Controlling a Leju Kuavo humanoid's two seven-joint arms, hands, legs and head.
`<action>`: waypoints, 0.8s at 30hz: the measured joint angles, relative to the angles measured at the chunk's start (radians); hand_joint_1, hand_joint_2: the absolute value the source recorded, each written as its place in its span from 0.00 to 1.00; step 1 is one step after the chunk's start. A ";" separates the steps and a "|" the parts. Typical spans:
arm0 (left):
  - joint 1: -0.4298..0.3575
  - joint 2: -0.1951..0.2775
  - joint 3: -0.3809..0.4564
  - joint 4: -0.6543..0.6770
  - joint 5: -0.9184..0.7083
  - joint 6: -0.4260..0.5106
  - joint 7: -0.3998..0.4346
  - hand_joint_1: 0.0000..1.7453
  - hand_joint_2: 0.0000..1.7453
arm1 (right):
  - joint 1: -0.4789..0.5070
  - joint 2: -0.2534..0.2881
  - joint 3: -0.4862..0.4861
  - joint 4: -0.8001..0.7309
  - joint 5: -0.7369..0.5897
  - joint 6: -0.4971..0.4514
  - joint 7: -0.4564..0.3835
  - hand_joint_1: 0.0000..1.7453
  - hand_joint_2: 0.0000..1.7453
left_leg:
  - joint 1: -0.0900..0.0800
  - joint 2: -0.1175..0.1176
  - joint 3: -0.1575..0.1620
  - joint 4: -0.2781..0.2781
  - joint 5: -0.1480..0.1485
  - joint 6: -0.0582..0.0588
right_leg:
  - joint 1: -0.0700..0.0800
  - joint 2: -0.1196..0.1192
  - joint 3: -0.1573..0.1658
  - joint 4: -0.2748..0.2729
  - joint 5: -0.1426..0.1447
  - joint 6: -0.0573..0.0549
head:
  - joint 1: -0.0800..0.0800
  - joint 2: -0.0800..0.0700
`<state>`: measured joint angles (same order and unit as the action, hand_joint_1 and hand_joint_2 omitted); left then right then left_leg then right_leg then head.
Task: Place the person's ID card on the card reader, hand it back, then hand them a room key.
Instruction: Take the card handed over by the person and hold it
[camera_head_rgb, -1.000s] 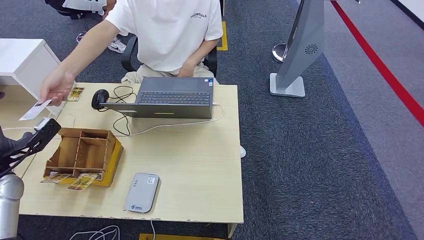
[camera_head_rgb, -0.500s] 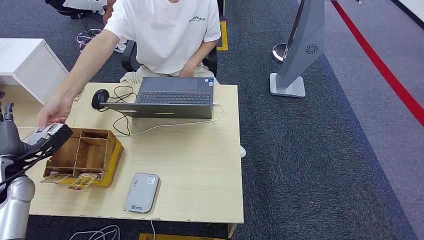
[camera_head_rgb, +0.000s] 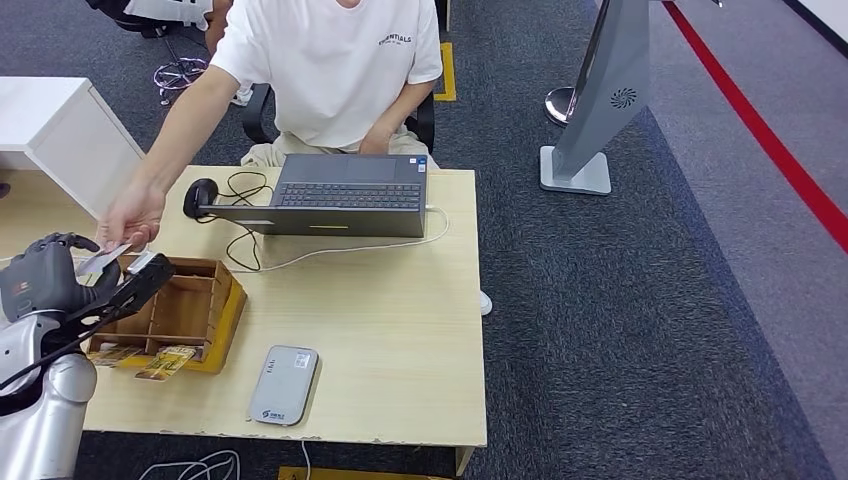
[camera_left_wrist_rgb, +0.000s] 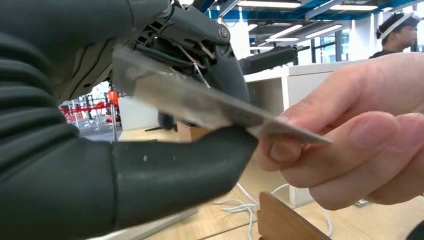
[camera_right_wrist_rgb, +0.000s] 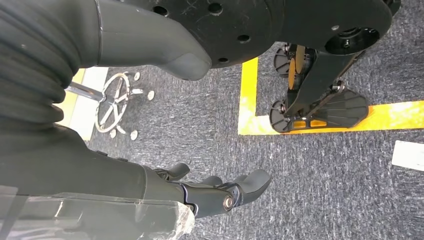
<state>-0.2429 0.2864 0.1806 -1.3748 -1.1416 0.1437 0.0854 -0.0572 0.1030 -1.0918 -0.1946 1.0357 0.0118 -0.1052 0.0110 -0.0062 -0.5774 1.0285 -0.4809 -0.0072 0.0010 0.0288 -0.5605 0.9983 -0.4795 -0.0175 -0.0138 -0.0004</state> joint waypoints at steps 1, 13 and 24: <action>0.000 -0.002 -0.003 -0.002 0.003 -0.001 0.000 1.00 0.00 | 0.000 0.000 0.000 0.000 0.000 0.000 0.000 0.00 1.00 | 0.000 0.000 0.000 0.000 0.000 0.000 | 0.000 0.000 0.000 0.000 0.000 0.000 | 0.000 0.000; 0.000 -0.014 -0.018 -0.011 0.049 -0.003 -0.017 1.00 1.00 | 0.000 0.000 0.000 0.000 0.003 0.007 0.003 0.00 1.00 | 0.000 0.000 0.000 0.000 0.000 0.000 | 0.000 0.000 0.000 0.000 0.000 0.000 | 0.000 0.000; 0.034 -0.071 -0.067 -0.099 0.088 0.035 -0.087 1.00 1.00 | 0.000 0.000 -0.001 0.000 0.003 0.011 0.005 0.00 1.00 | 0.000 0.000 -0.001 0.000 0.000 0.000 | 0.000 0.000 0.000 0.000 0.000 0.000 | 0.000 0.000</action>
<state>-0.2087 0.2150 0.1137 -1.4736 -1.0535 0.1784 -0.0015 -0.0568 0.1026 -1.0925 -0.1946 1.0388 0.0225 -0.0999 0.0108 -0.0065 -0.5780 1.0286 -0.4811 -0.0070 0.0008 0.0287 -0.5607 0.9982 -0.4795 -0.0175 -0.0137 -0.0005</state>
